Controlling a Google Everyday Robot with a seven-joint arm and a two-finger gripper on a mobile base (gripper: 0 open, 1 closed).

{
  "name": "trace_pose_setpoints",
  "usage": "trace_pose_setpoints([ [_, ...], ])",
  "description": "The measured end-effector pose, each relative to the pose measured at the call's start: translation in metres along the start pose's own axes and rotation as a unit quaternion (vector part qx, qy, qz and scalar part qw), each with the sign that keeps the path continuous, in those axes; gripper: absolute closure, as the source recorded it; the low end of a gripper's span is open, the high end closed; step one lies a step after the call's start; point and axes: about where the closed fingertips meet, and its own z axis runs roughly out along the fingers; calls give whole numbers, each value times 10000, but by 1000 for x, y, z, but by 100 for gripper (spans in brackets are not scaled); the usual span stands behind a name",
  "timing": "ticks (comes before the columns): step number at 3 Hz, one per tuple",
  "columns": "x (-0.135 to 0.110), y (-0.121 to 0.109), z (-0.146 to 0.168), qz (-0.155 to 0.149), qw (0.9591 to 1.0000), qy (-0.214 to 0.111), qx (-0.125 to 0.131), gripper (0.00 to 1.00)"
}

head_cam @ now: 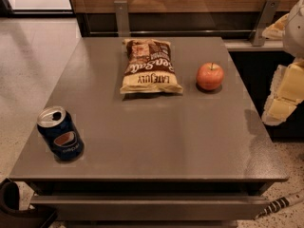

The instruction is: Move apple near pepsi can

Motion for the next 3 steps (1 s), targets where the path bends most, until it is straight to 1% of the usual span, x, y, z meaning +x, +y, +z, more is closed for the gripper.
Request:
trace_pose_setpoints([
  [1, 0, 0, 0, 0, 10000, 0, 1, 0],
  [2, 4, -21, 17, 402, 9978, -517, 116, 0],
  [3, -1, -50, 40, 970, 9853, -1381, 280, 0],
])
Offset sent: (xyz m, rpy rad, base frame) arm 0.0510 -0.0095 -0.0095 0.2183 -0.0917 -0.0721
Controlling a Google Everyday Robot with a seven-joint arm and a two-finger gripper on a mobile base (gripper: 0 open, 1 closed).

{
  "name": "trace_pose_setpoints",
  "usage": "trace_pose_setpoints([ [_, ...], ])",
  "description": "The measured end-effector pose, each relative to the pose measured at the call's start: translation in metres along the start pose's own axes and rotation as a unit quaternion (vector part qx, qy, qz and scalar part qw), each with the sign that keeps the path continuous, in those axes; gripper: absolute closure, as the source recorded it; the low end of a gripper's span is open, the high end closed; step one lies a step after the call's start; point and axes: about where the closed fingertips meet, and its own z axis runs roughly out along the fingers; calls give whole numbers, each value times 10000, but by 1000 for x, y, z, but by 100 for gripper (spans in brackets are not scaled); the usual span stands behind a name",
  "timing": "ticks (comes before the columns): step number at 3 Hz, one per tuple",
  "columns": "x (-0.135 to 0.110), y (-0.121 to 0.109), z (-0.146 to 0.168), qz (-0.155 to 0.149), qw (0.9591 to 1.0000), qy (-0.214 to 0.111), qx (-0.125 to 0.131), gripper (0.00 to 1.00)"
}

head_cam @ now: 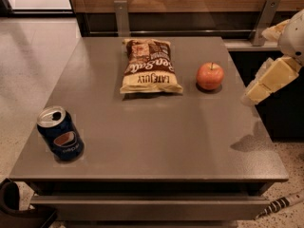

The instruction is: Move apple near pepsi can

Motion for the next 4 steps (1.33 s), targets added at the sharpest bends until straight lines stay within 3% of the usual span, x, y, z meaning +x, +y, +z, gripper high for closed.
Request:
trace_pose_setpoints([
  [1, -5, -12, 48, 869, 9901, -1103, -21, 0],
  [2, -17, -29, 75, 1314, 9757, -1747, 170, 0],
  [3, -24, -40, 90, 1642, 9617, -2148, 447, 0],
  [4, -21, -40, 106, 1733, 9609, -2127, 370, 0],
])
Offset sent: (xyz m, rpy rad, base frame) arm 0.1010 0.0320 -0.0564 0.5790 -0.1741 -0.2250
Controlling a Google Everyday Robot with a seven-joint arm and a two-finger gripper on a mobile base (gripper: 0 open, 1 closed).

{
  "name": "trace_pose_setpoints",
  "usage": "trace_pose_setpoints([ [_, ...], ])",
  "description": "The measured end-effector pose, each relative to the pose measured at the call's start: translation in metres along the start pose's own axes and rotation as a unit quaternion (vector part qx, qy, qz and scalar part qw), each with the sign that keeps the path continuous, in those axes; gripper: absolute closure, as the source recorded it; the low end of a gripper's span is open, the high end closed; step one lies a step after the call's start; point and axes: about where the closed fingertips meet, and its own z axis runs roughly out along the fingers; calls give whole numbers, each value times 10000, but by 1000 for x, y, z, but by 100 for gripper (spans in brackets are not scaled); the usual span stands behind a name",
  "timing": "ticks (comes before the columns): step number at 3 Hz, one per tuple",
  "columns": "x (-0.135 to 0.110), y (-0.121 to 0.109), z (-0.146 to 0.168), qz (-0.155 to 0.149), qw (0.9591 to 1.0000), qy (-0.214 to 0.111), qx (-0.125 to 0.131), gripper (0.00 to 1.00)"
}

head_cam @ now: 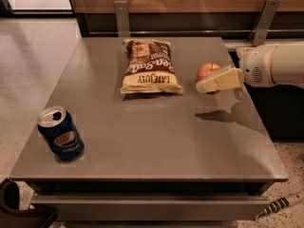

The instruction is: Move apple near pepsi can

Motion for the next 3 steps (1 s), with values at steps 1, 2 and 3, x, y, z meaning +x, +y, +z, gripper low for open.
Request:
trace_pose_setpoints([
  [1, 18, -8, 19, 194, 9998, -14, -45, 0],
  [2, 36, -18, 38, 420, 9989, -216, -37, 0],
  [3, 38, -21, 53, 557, 9972, -488, -69, 2],
])
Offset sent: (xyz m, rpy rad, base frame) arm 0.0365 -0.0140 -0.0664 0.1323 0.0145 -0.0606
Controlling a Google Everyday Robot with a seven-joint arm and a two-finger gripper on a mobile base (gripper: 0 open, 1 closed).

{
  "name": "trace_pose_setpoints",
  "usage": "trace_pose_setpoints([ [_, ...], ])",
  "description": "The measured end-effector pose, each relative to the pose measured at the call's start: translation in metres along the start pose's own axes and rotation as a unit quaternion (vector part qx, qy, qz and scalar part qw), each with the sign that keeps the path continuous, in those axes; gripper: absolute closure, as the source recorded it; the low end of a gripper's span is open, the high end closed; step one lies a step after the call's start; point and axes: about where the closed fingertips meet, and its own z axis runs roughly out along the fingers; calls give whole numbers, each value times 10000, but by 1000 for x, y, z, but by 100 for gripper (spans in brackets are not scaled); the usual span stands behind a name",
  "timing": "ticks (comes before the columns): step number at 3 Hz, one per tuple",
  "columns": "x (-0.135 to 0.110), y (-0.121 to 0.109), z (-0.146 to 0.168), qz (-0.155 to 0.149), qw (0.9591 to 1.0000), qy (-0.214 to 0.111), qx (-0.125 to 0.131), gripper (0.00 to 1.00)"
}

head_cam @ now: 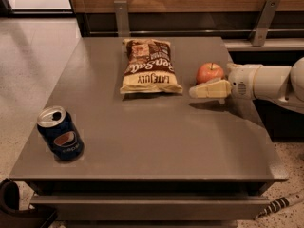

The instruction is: Move apple near pepsi can

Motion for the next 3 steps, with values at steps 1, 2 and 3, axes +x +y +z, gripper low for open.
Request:
trace_pose_setpoints([
  [1, -3, 2, 18, 63, 9995, -298, -91, 32],
  [2, -4, 4, 19, 54, 9995, -281, -109, 63],
  [3, -5, 6, 21, 49, 9995, -281, -132, 94],
])
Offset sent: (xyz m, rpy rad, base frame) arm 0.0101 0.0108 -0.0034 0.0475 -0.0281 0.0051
